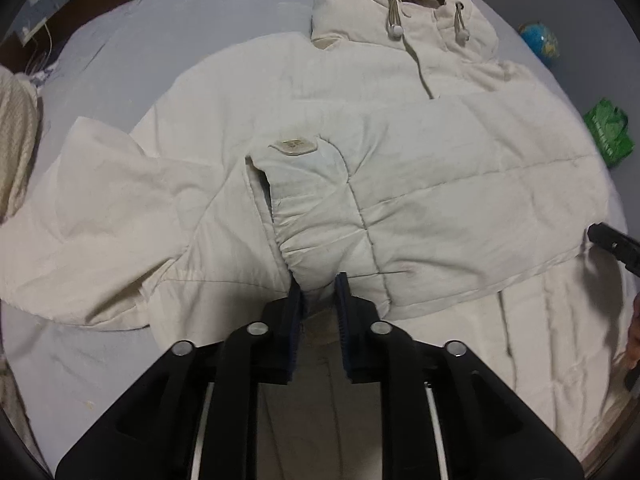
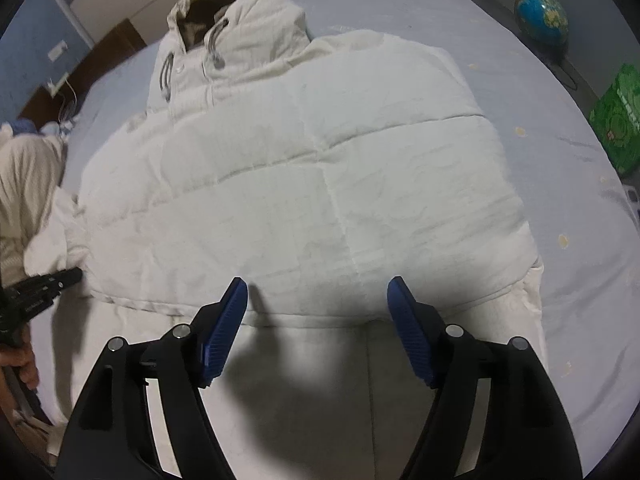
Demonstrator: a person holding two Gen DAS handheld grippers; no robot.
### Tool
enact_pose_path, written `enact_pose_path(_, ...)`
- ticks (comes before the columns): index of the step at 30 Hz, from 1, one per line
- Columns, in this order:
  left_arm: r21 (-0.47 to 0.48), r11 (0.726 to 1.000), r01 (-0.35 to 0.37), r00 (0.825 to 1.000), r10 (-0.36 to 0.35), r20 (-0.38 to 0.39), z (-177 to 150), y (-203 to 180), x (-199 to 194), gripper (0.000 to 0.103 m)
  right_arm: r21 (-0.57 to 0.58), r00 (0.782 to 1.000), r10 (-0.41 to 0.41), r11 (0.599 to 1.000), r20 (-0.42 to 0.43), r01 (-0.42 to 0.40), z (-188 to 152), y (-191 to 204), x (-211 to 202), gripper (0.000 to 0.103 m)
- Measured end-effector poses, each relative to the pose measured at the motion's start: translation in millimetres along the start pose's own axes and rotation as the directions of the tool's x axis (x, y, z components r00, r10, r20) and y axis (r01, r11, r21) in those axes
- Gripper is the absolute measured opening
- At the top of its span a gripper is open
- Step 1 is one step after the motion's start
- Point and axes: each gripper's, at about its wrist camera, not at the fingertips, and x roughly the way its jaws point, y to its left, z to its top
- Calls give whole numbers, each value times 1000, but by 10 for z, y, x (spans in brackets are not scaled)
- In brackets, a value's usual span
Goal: Fold large clothes
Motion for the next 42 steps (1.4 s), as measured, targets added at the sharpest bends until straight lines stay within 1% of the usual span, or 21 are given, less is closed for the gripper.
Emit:
enact_pose_path(2,-17,1000,-25,1000,25,1,-15,38,-41,44,-22,1000,-15,1000,1,15,-11,21,16,70)
enact_pose_path(3,-32,998,-46,999,47,4,-35,78,-83,74,-30,1000,-21,999,4,21,-22,27,11,70)
enact_pose_path(4,-43,997,-68,997,69,20,-52,115,-135,85,-31,1000,-21,999,7,21,-27,25,5,70)
enact_pose_path(6,-42,995,-86,995,88,44,-64,171,-225,86,-26,1000,-13,1000,14,14,-32,10,-23,70)
enact_pose_path(8,-46,996,-78,995,81,58,-69,242,-306,90,-10,1000,-2,1000,23,2,-38,-19,-56,70)
enact_pose_path(9,-59,996,-72,994,77,72,-87,304,-365,96,-1,1000,2,1000,29,-2,-43,-36,-82,70)
enact_pose_path(13,-122,991,-47,992,60,108,-122,558,-492,96,16,998,-1,1000,62,0,-40,-69,-198,70)
enact_pose_path(17,-177,983,-54,989,77,127,-114,783,-547,96,4,994,16,1000,112,-16,-78,-58,-408,70)
enact_pose_path(21,-274,960,-63,983,107,150,-130,1150,-641,96,-15,986,43,999,163,-41,-122,-71,-633,72)
enact_pose_path(22,-310,949,-58,982,111,155,-152,1278,-666,96,-13,984,43,999,174,-41,-137,-88,-685,72)
enact_pose_path(26,-449,892,-48,979,132,156,-220,1704,-691,96,14,981,40,999,191,-43,-152,-151,-758,73)
enact_pose_path(31,-627,779,-24,979,146,143,-391,2294,-683,96,63,981,33,997,192,-46,-159,-210,-747,73)
enact_pose_path(32,-652,758,-10,980,139,146,-433,2377,-684,96,64,980,32,997,194,-45,-169,-205,-745,73)
enact_pose_path(34,-720,693,39,982,105,155,-512,2616,-621,95,66,980,30,997,196,-44,-173,-207,-742,73)
enact_pose_path(35,-739,672,57,983,93,161,-547,2692,-603,93,68,980,25,997,196,-39,-174,-210,-738,73)
enact_pose_path(36,-766,634,102,982,61,181,-586,2816,-547,89,72,980,18,997,197,-33,-179,-216,-738,73)
enact_pose_path(37,-777,614,137,979,35,201,-610,2887,-511,84,77,980,13,997,200,-29,-178,-226,-740,73)
enact_pose_path(38,-785,598,158,977,20,212,-634,2935,-482,82,82,979,12,996,202,-29,-176,-240,-743,73)
enact_pose_path(40,-811,556,181,976,1,218,-691,3069,-391,80,102,979,8,994,205,-29,-173,-285,-743,73)
enact_pose_path(41,-819,542,189,975,-5,222,-729,3104,-362,80,108,979,7,994,205,-29,-172,-301,-742,73)
enact_pose_path(42,-833,514,204,974,-22,225,-763,3163,-304,80,115,979,4,993,203,-27,-170,-317,-733,73)
